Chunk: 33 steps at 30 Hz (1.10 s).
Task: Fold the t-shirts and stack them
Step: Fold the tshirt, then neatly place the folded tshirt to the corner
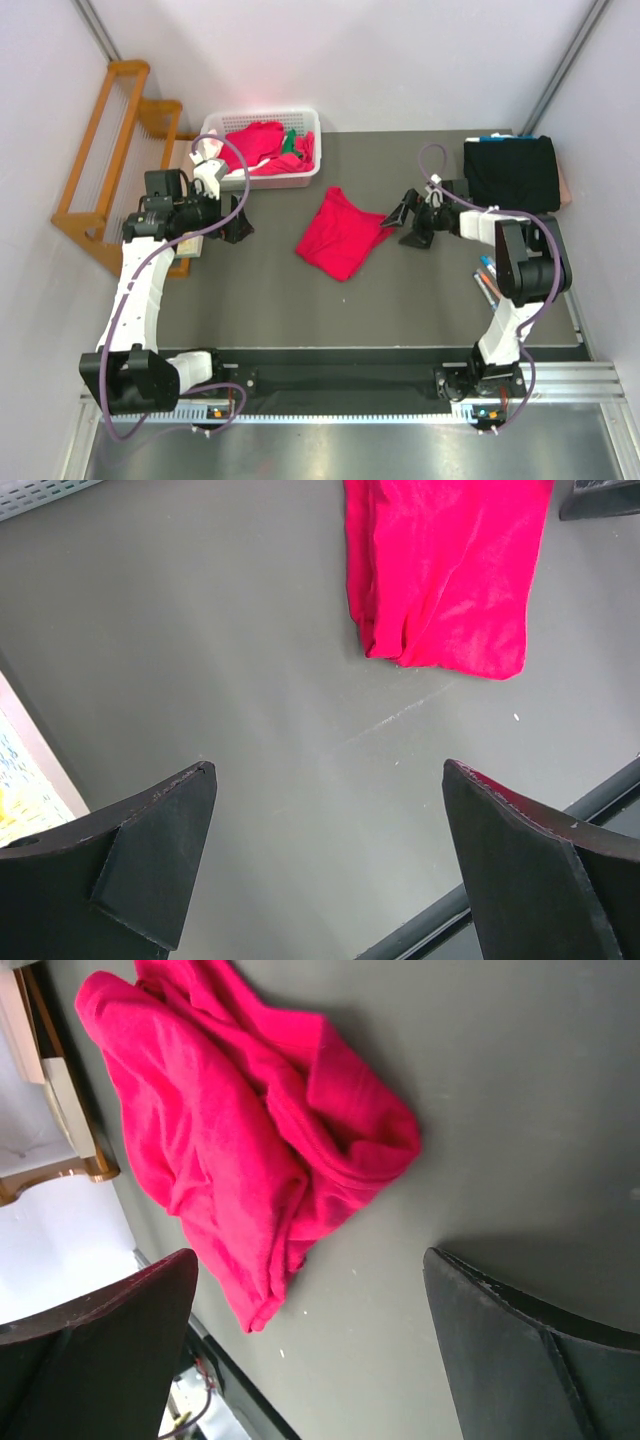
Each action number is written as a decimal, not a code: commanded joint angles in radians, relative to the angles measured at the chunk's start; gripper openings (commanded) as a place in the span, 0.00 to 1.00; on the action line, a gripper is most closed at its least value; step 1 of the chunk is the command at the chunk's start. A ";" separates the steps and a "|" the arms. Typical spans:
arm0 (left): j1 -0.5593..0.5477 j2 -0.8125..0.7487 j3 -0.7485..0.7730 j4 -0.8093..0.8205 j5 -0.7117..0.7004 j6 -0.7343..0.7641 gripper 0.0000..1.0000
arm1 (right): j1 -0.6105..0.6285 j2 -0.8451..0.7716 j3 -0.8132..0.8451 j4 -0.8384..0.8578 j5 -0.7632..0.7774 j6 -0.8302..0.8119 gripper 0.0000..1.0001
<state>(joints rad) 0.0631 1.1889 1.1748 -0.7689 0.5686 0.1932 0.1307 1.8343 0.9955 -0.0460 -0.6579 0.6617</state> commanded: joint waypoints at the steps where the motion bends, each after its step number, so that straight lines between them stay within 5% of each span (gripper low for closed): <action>1: 0.006 -0.012 0.031 0.003 0.020 0.014 0.99 | -0.045 0.034 -0.015 0.035 0.012 -0.043 0.96; 15: 0.006 0.003 0.042 0.000 0.014 0.025 0.99 | -0.010 0.272 0.080 0.210 -0.111 0.064 0.95; 30: 0.006 0.012 0.059 0.010 0.016 0.017 0.99 | 0.161 0.244 -0.112 0.330 -0.088 0.107 0.94; 33: 0.006 0.011 0.063 0.005 0.016 0.018 0.99 | 0.185 0.261 -0.103 0.324 -0.085 0.111 0.84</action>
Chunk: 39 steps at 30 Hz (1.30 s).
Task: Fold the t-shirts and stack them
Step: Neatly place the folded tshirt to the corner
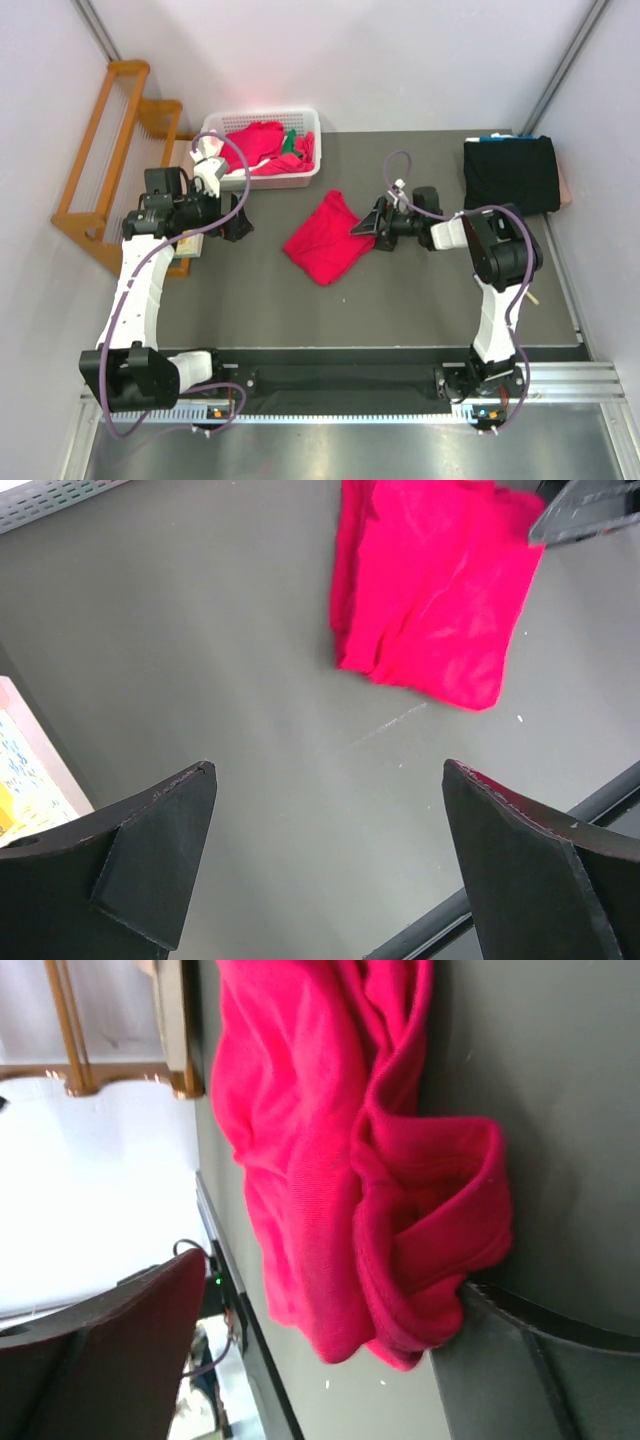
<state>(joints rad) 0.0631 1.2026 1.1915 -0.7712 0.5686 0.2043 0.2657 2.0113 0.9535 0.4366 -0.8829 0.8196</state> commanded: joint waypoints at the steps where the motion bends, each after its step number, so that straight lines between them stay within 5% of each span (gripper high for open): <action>1: 0.006 -0.005 0.048 0.006 0.017 0.007 0.99 | 0.052 0.092 -0.033 -0.173 0.140 -0.046 0.80; 9: 0.007 -0.026 0.046 -0.008 0.004 0.018 0.99 | 0.066 0.130 0.033 -0.217 0.165 -0.034 0.58; 12: 0.009 -0.026 0.049 -0.011 0.004 0.023 0.99 | 0.069 0.139 0.048 -0.220 0.165 -0.030 0.40; 16: 0.009 -0.018 0.056 -0.016 0.011 0.020 0.99 | 0.067 0.142 0.065 -0.225 0.162 -0.028 0.00; 26: 0.010 -0.023 0.048 -0.014 0.013 0.020 0.99 | 0.035 0.110 0.276 -0.346 0.125 -0.059 0.00; 33: 0.012 -0.029 0.051 -0.022 0.007 0.021 0.99 | -0.072 0.101 0.730 -0.522 0.094 -0.053 0.00; 39: 0.012 -0.040 0.043 -0.022 0.004 0.023 0.99 | -0.193 0.109 0.948 -0.555 0.079 -0.023 0.00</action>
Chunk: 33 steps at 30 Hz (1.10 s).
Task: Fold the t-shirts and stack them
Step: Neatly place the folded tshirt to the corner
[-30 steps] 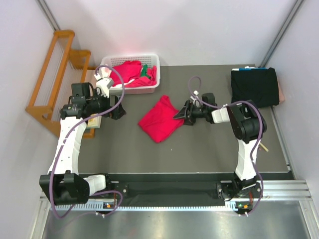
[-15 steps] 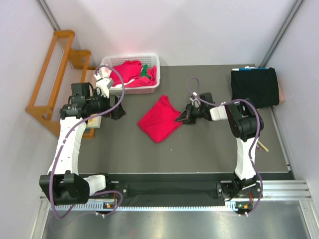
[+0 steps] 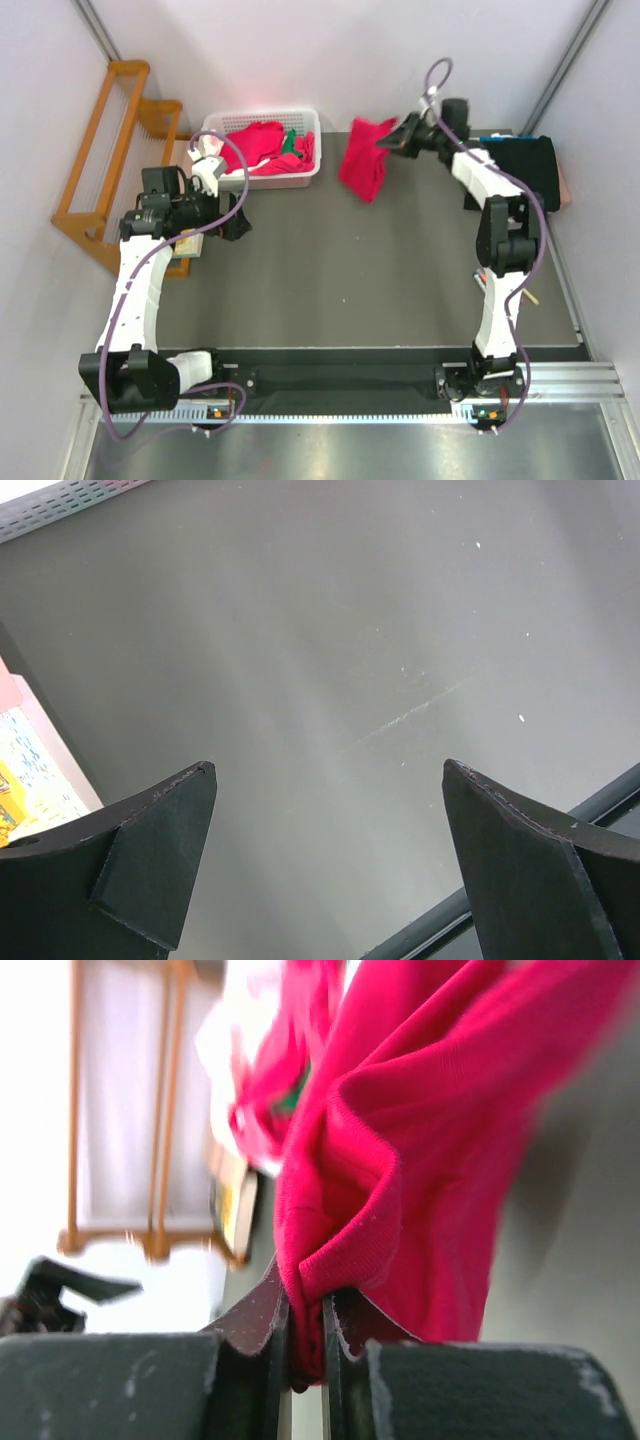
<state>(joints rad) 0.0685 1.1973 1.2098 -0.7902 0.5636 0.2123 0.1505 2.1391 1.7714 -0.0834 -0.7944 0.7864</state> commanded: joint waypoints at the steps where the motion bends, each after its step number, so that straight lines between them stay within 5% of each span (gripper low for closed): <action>1: 0.008 -0.036 0.025 -0.004 0.009 0.015 0.99 | -0.112 -0.019 0.146 -0.048 -0.006 0.010 0.00; 13: 0.011 -0.038 0.027 -0.001 0.019 0.006 0.99 | -0.380 -0.090 0.165 -0.004 -0.028 0.063 0.00; 26: 0.010 -0.030 0.022 -0.006 0.030 0.001 0.99 | -0.566 -0.039 0.227 0.569 -0.095 0.614 0.00; 33: 0.011 -0.027 0.011 0.002 0.038 -0.004 0.99 | -0.634 -0.179 0.100 0.305 -0.036 0.371 0.00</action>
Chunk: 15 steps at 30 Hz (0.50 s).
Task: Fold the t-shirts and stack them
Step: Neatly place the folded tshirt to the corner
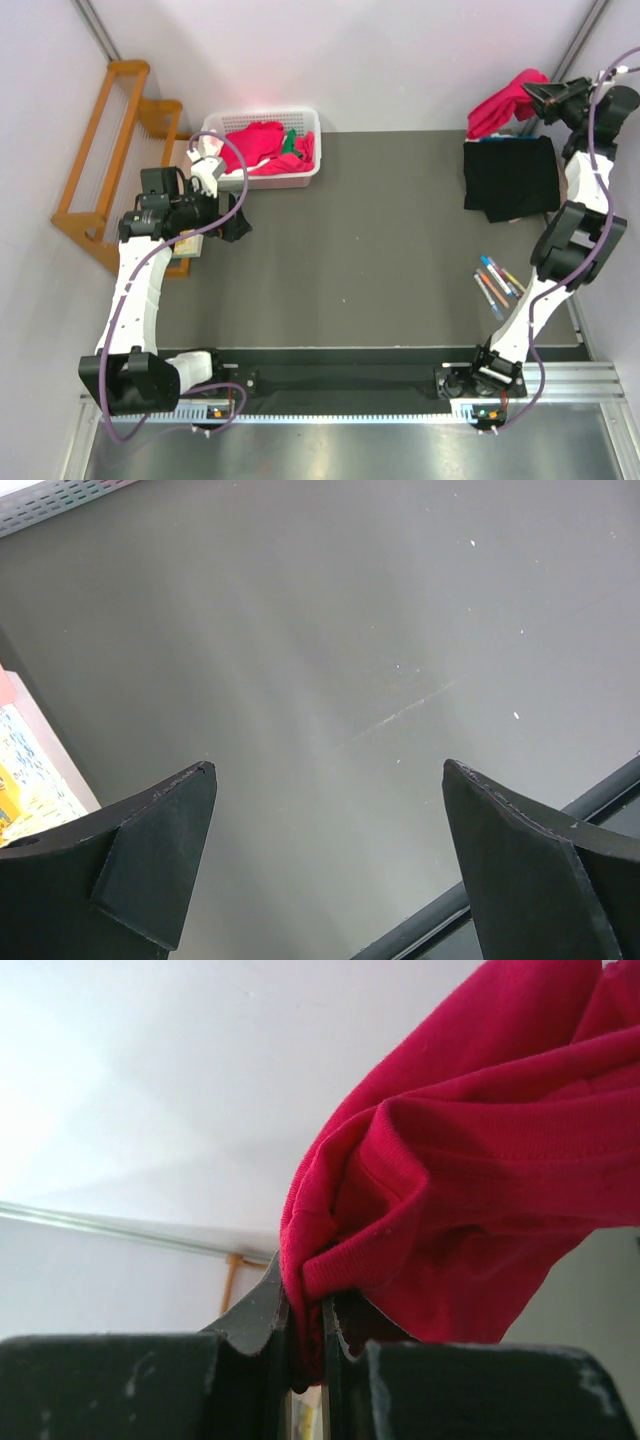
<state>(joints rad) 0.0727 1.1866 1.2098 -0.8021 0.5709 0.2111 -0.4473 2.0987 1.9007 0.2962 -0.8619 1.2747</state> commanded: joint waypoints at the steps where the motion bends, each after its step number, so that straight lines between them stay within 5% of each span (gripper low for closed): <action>1: 0.006 -0.018 0.011 0.014 0.030 -0.003 0.99 | -0.047 -0.141 -0.037 -0.092 0.041 -0.118 0.00; 5: 0.009 -0.024 0.020 0.003 0.026 0.005 0.99 | -0.083 -0.124 -0.143 0.007 0.037 -0.008 0.00; 11: 0.009 -0.036 0.039 -0.009 0.020 0.014 0.99 | -0.108 -0.221 -0.362 -0.236 0.205 -0.179 0.00; 15: 0.009 -0.030 0.060 -0.019 0.035 0.010 0.99 | -0.094 -0.211 -0.382 -0.140 0.184 -0.114 0.00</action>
<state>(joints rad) 0.0734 1.1820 1.2137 -0.8200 0.5793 0.2119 -0.5266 1.9324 1.5040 0.1234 -0.7246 1.1172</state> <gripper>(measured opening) 0.991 0.066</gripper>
